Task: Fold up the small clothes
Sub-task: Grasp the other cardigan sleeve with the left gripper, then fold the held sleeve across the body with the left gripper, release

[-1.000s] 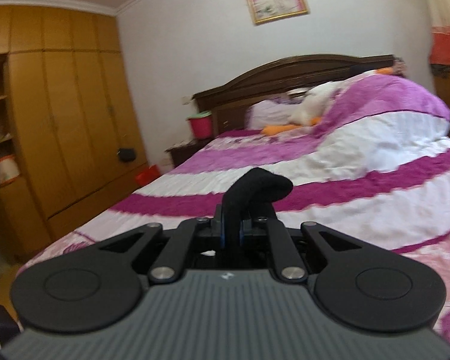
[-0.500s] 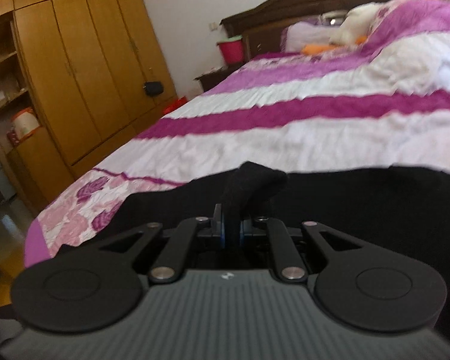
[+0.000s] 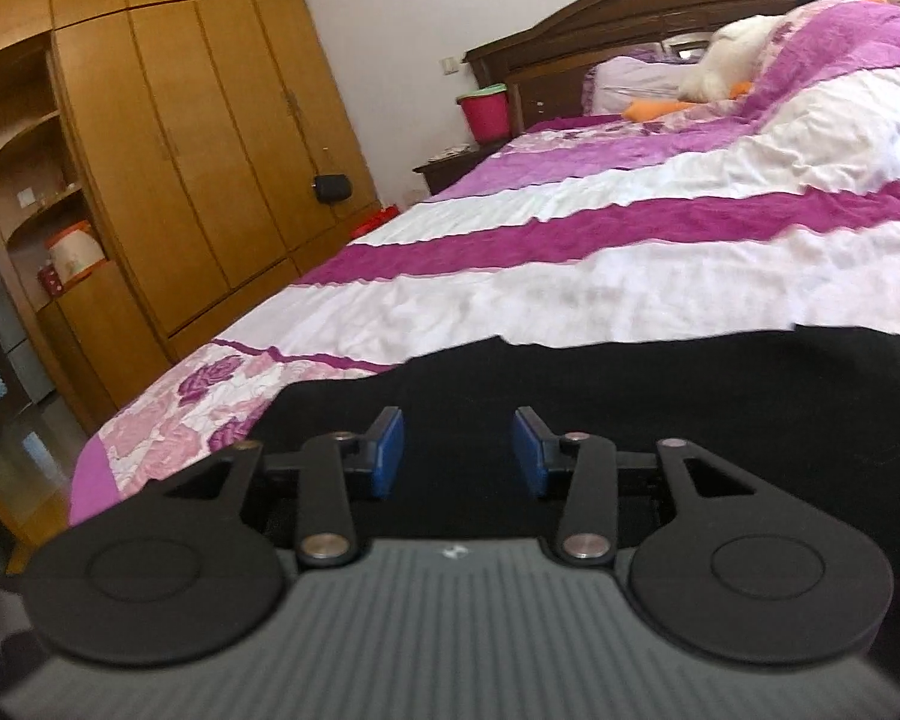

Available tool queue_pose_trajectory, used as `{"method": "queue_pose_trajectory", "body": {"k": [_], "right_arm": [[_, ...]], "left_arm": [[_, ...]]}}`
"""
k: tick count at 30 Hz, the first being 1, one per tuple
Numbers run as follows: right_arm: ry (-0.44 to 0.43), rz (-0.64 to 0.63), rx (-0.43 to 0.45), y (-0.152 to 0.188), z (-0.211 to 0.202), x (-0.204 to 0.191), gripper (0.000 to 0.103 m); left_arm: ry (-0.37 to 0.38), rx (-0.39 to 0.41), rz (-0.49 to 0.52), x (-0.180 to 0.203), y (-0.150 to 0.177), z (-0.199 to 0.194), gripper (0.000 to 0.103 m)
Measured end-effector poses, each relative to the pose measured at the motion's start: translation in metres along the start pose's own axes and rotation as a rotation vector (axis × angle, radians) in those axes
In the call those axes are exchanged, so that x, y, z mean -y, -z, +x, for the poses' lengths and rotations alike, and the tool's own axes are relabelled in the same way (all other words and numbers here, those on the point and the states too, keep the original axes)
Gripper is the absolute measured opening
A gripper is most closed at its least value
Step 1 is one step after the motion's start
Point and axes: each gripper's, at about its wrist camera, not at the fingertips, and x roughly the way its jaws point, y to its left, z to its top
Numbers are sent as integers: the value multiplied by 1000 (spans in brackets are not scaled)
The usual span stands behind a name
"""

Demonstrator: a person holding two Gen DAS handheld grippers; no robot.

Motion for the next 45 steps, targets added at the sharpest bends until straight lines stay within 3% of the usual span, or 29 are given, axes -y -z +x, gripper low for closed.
{"method": "queue_pose_trajectory", "body": {"k": [7,13,19,25,29,33,35,36,37,38,39,40,45], "right_arm": [[135,12,-12,5,-26,49,43],[277,44,-1,0,-45,102,43],[410,74,-24,-10,-35,159,43],[419,184,-67,-15,-3,209,43],[399,196,-56,-14,11,219,43],[358,196,-44,-16,24,220,45],[331,191,-45,-17,29,218,45],[317,185,-43,-17,30,217,45],[305,177,-38,-17,31,214,39],[294,161,-25,-16,31,211,28],[284,140,-12,-16,30,207,11],[275,112,13,-16,27,201,10],[345,1,156,-19,7,181,10]], "left_arm": [[53,30,55,20,-32,7,103],[137,32,30,24,-66,37,103],[108,8,36,23,-91,86,103],[110,-42,6,10,-96,129,100],[121,-46,19,8,-91,146,98],[133,-12,39,11,-86,151,82],[133,10,47,13,-84,148,64],[142,16,54,14,-83,148,50],[170,9,58,15,-83,146,37],[191,-5,64,16,-83,146,32],[186,-9,79,19,-82,145,24],[177,-3,96,23,-82,143,15],[145,102,142,32,-89,131,12]]}}
